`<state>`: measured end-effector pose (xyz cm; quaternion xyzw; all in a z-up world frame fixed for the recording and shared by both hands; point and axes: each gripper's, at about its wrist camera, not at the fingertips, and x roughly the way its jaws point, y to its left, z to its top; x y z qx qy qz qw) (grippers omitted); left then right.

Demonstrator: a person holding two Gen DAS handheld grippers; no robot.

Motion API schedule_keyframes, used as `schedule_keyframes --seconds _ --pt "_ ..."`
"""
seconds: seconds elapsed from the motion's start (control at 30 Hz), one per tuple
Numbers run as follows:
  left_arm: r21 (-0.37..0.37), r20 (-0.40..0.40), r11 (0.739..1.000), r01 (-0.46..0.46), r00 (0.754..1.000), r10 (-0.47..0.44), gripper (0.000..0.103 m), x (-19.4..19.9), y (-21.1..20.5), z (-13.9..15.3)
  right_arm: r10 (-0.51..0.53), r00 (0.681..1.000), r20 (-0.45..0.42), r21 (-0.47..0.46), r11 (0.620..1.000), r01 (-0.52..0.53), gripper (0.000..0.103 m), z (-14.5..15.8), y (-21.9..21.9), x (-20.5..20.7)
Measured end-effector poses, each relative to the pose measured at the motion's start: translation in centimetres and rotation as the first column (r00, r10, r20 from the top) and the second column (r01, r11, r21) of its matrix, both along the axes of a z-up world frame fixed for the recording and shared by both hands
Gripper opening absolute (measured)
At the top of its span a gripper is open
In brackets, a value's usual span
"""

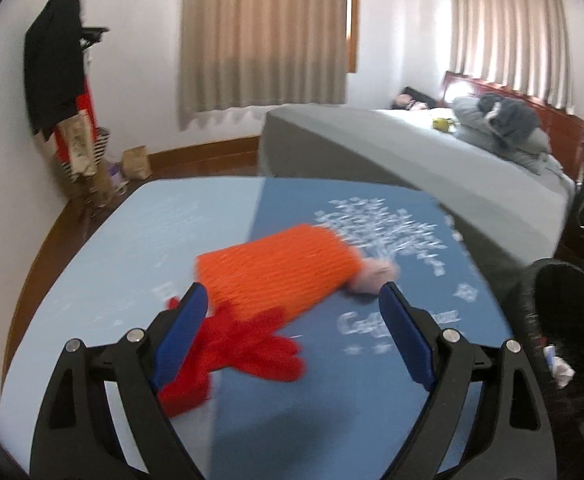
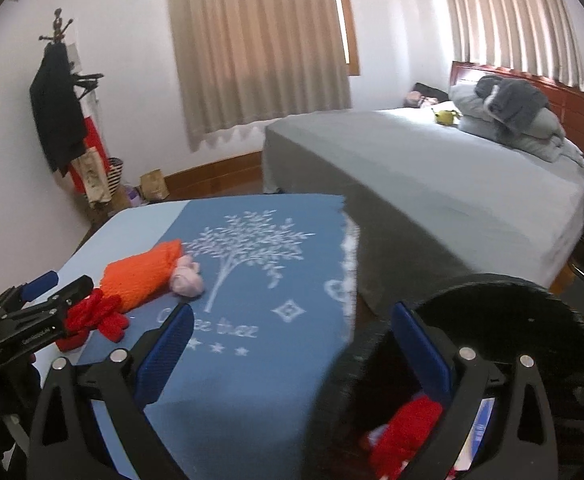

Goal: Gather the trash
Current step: 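Return the left tool to the cloth and grasp the other red glove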

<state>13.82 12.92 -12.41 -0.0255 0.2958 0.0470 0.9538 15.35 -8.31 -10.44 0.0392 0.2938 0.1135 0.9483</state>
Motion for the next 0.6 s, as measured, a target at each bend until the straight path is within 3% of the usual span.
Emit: schedule_keyframes --seconds 0.33,0.6 --pt "-0.009 -0.085 0.996 -0.088 0.993 0.087 0.085 0.6 4.6 -3.5 0.059 0.997 -0.04 -0.018 0.998 -0.059 0.097 -2.6 5.4 2.4" --pt "-0.067 -0.17 0.993 -0.097 0.982 0.084 0.085 2.1 6.4 -5.7 0.087 0.994 -0.073 -0.047 0.995 -0.091 0.097 -4.4 7.5 3.2"
